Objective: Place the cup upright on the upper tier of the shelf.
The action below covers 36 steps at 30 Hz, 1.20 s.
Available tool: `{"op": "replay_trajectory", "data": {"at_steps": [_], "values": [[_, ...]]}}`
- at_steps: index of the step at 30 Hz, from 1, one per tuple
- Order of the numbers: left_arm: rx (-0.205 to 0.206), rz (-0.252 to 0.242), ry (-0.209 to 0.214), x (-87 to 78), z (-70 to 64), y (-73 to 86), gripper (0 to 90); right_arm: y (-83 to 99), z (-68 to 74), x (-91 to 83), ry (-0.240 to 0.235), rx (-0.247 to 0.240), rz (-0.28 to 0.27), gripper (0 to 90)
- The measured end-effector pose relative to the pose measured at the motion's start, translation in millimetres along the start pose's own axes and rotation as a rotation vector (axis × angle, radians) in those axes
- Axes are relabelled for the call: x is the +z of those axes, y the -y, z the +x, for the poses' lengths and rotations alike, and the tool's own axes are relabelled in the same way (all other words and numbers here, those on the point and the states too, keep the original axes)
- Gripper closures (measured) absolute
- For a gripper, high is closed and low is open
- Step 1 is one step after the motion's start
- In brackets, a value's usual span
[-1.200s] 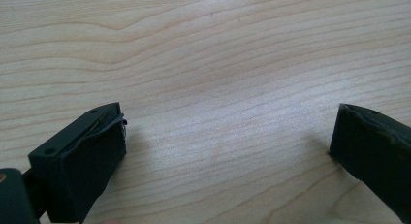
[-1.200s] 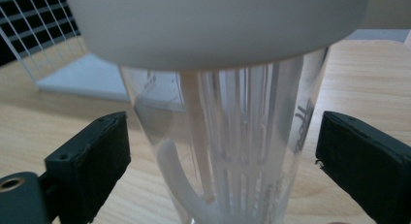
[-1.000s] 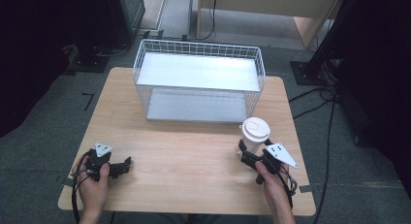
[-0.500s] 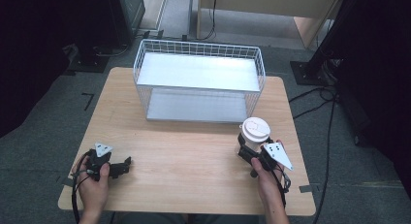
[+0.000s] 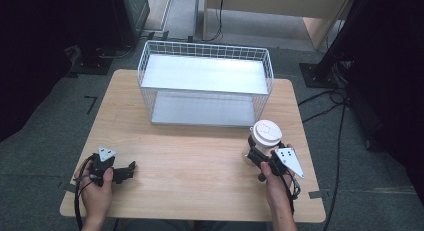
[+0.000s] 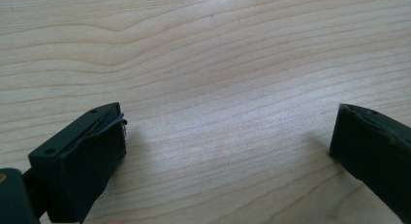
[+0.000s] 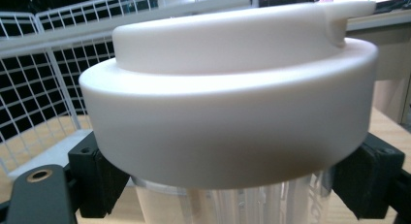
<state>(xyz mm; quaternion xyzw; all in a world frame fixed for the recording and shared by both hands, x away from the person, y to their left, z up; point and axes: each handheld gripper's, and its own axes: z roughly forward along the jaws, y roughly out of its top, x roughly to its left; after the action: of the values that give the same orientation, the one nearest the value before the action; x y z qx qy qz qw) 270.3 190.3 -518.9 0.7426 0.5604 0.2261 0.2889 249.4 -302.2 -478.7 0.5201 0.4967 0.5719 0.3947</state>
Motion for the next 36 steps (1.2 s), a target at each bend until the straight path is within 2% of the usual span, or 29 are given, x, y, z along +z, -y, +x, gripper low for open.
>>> {"op": "replay_trajectory", "data": {"at_steps": [13,22,36], "values": [[0.0,0.0,0.0,0.0,0.0,0.0,0.0,-35.4,12.6,-1.4,-0.033,-0.028,-0.083,14.1],[0.002,0.0,-0.001,-0.1,0.2,-0.1,0.0,-63.1,31.7,5.7,-0.074,-0.064,-0.132,14.7],[0.004,0.002,0.0,-0.2,0.3,-0.1,0.0,-96.0,62.0,21.8,-0.12,-0.062,-0.201,14.8]]}}
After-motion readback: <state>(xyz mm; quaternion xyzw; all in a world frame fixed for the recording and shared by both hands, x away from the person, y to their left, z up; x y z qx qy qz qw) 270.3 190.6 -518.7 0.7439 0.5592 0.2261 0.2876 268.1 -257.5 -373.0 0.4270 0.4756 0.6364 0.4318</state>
